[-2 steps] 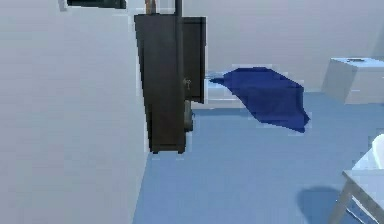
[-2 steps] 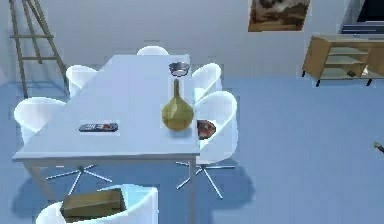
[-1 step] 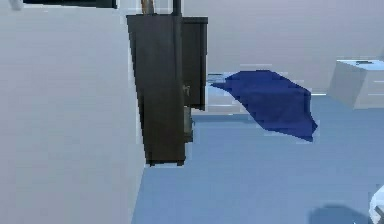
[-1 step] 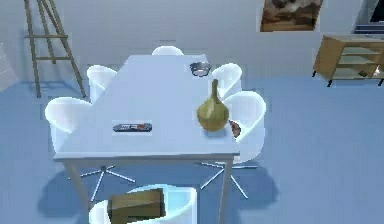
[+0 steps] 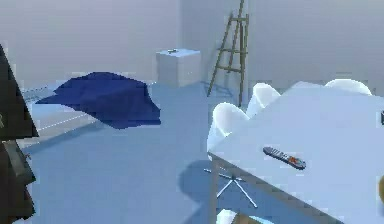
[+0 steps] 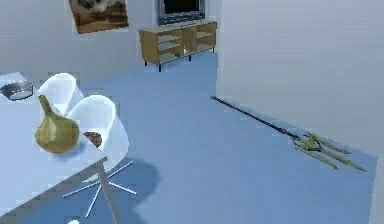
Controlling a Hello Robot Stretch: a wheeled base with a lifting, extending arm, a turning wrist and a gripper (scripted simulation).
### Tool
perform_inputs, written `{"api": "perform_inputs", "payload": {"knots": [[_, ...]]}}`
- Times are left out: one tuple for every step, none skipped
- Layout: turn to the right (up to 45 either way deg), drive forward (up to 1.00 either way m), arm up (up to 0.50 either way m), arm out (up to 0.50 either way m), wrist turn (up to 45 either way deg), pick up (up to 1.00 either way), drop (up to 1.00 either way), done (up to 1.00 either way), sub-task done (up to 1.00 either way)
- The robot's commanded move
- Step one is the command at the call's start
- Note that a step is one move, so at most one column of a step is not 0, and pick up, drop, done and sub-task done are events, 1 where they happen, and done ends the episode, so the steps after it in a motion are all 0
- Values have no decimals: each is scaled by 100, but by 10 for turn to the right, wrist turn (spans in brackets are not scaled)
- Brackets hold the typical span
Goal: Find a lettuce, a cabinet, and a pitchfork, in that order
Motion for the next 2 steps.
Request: {"api": "perform_inputs", "payload": {"knots": [[450,0,0,0,0,0,0,0,0],[450,0,0,0,0,0,0,0,0]]}}
